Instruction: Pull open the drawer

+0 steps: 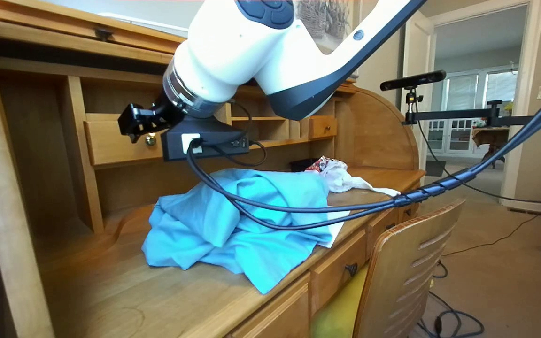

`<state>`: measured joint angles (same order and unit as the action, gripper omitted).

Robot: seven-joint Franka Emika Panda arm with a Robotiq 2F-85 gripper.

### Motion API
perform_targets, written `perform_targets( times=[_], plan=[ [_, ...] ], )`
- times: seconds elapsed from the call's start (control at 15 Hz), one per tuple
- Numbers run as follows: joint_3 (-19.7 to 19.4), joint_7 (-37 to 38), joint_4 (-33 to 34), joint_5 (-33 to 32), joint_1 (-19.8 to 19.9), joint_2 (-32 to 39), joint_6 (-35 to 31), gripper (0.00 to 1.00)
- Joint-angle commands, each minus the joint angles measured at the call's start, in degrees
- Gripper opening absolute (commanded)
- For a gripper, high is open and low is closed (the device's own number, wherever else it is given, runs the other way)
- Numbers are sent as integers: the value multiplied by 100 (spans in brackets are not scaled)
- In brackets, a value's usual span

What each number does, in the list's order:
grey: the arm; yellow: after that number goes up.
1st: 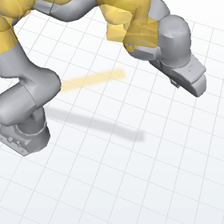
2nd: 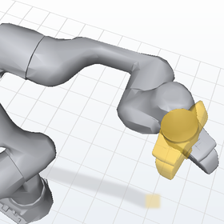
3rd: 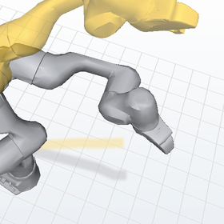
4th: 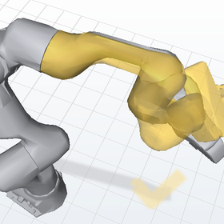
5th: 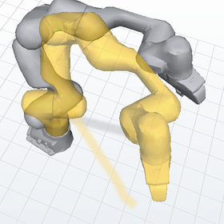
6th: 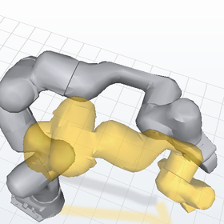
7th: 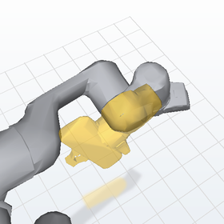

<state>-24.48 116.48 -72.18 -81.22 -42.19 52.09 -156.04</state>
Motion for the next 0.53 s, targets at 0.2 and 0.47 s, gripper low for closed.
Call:
perform_targets(
  times=[0.2,0.47],
  plan=[
    [9,159,864,61,200,571,32,100],
    [-36,269,1153,3,248,808,40,96]
  ],
)
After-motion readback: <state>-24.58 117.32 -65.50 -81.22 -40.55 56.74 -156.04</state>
